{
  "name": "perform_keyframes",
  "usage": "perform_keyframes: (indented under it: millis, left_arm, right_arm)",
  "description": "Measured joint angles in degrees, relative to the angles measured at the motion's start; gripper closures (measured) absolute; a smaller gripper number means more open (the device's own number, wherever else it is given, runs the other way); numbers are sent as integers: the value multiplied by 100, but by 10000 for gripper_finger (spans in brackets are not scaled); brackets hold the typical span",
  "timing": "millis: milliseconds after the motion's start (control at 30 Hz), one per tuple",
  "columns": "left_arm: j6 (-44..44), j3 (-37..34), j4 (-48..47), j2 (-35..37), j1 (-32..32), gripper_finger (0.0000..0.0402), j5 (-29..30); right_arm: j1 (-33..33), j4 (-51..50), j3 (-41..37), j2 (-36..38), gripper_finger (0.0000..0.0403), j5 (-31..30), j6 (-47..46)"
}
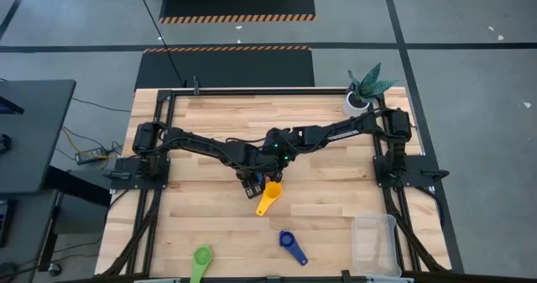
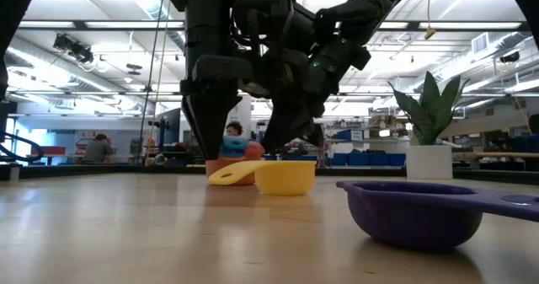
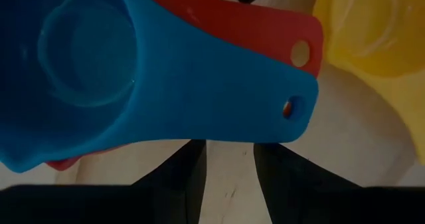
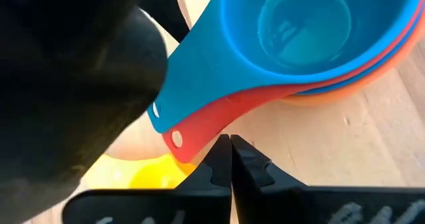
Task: Nest measuring cups in basket
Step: Stack the light blue measuring cup on top of the red measuring cup
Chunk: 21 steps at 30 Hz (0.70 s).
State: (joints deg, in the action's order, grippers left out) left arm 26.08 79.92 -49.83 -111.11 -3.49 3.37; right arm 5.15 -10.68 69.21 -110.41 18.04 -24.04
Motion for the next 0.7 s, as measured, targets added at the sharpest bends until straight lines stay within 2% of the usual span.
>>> perform_keyframes:
  millis: [333, 500, 600, 700]
  left_arm:
    - [-544, 0, -32, 11, -2, 269, 24]
    - [-898, 73, -486, 20, 11, 269, 257]
    - [-818, 63, -851, 40, 6, 269, 249]
    - [-697, 59, -822, 179, -62, 269, 220]
  right_arm:
    - [97, -41, -4, -6, 402, 191, 1006]
    - [239, -572, 51, 125, 402, 55, 810]
    - [343, -1088, 37, 255, 402, -48, 719]
    - [395, -1261, 35, 371, 402, -70, 833]
